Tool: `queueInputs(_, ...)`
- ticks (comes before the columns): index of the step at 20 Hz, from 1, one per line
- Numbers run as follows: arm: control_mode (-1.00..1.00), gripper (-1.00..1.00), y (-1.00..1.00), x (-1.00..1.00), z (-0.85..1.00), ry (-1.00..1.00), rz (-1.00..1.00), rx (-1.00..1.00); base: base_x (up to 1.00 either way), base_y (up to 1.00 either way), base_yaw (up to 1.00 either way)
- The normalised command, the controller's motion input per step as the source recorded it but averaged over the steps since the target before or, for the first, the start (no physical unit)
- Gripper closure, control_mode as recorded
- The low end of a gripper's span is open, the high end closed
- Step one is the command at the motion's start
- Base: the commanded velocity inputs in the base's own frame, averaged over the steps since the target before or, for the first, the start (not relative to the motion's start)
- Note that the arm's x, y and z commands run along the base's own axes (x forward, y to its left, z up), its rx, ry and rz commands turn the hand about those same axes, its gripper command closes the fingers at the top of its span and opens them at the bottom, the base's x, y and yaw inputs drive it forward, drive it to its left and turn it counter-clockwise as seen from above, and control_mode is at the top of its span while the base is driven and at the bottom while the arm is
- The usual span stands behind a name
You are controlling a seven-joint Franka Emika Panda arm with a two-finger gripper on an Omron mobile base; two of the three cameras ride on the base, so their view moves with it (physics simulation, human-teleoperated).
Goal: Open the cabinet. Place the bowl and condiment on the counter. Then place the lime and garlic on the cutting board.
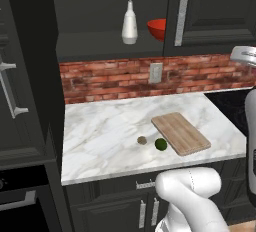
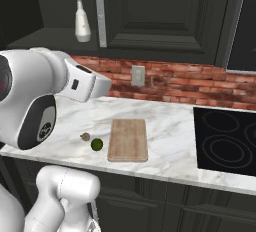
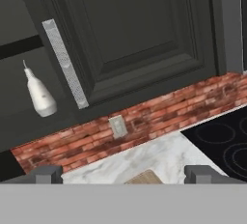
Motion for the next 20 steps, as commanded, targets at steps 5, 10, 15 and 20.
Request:
queueInputs(5,-1.0,-1.0,0.0,0.06,0.0,0.0,0.0,0.0,0.0,0.0,0.0)
queueInputs(10,-1.0,-1.0,0.02,0.22,0.0,0.0,0.03,0.0,0.0,0.0,0.0)
queueInputs(15,-1.0,-1.0,0.14,0.3,0.0,0.0,0.05,0.0,0.0,0.0,0.0)
queueInputs(20,-1.0,-1.0,0.15,0.17,0.0,-0.03,0.02,0.0,0.0,0.0,0.0)
